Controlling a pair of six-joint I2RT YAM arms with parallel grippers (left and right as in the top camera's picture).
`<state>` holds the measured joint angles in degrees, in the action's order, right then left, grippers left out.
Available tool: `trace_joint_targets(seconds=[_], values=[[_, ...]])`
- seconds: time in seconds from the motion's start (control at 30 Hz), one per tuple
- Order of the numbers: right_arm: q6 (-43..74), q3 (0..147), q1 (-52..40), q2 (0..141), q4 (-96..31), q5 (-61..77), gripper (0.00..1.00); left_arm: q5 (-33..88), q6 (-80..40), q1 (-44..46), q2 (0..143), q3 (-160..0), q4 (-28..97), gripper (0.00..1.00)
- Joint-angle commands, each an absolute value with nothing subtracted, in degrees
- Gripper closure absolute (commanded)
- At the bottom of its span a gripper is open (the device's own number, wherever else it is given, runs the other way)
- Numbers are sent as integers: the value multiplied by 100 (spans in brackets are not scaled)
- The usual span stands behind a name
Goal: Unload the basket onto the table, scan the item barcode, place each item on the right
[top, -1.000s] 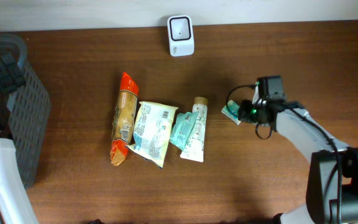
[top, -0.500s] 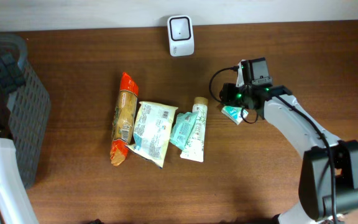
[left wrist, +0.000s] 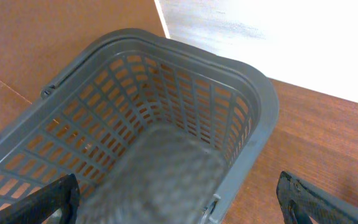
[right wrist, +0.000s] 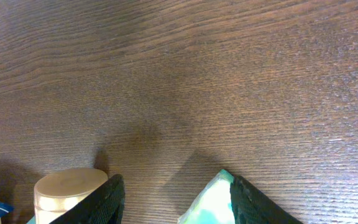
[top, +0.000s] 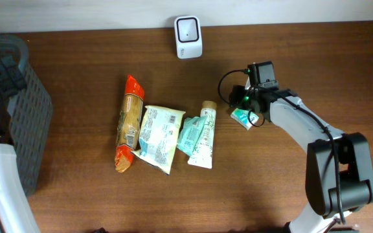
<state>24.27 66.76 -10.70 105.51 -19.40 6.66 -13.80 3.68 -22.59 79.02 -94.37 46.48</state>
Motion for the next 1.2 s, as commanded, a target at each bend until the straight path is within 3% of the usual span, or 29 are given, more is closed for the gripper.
trace_joint_targets(seconds=[0.0, 0.67, 0.83, 1.17], values=[[2602, 6746, -1087, 10619, -2008, 576, 46, -1422, 440, -2268, 7905, -9470, 4641, 1], [2567, 6746, -1153, 10619, -2764, 1332, 47, -1422, 440, -2268, 7905, -9470, 4768, 1], [2099, 6742, -1376, 10624, -2982, 1127, 46, -1422, 440, -2268, 7905, -9470, 4770, 1], [1863, 7220, -1299, 10613, -2353, 939, 46, -1422, 440, -2268, 7905, -9470, 4770, 1]])
